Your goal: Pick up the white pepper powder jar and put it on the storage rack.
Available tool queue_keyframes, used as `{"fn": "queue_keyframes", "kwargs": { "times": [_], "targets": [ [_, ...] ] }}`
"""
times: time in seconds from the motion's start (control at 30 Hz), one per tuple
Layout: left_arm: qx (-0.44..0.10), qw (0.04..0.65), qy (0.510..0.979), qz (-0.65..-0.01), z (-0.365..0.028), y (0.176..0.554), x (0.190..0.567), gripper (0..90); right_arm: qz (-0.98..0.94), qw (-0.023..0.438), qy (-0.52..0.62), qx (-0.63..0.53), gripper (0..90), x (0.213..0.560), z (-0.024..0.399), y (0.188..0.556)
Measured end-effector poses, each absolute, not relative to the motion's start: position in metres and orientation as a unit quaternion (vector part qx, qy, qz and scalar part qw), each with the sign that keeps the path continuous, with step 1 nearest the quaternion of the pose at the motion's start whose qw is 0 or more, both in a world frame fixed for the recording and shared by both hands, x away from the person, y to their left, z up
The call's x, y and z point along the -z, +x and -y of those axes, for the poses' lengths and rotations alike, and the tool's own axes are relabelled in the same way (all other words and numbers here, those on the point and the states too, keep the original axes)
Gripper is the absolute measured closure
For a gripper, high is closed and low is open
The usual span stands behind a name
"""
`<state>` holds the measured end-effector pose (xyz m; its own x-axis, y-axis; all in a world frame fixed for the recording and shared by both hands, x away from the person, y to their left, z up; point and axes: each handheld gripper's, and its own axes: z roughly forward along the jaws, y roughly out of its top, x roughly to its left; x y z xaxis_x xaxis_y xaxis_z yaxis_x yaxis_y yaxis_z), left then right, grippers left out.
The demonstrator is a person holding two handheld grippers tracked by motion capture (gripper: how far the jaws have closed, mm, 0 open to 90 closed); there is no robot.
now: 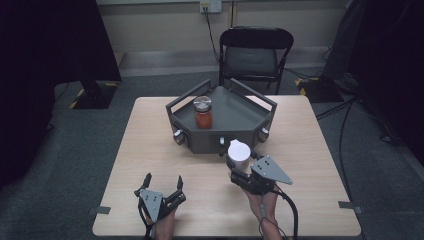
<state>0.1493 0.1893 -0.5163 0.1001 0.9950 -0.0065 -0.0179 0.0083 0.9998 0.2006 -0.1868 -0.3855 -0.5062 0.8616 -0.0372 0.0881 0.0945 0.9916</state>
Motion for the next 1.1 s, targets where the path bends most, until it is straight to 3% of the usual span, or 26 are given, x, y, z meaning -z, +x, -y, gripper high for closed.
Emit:
{"fn": "queue_keyframes", "kwargs": {
  "times": [1.1],
  "targets": [
    [-0.476,0.532,0.519,-0.471,-0.190,0.149,0.516,0.6,-0.650,0.338,0.348,-0.584,30.3,0.325,0.186,0.258]
  ]
}}
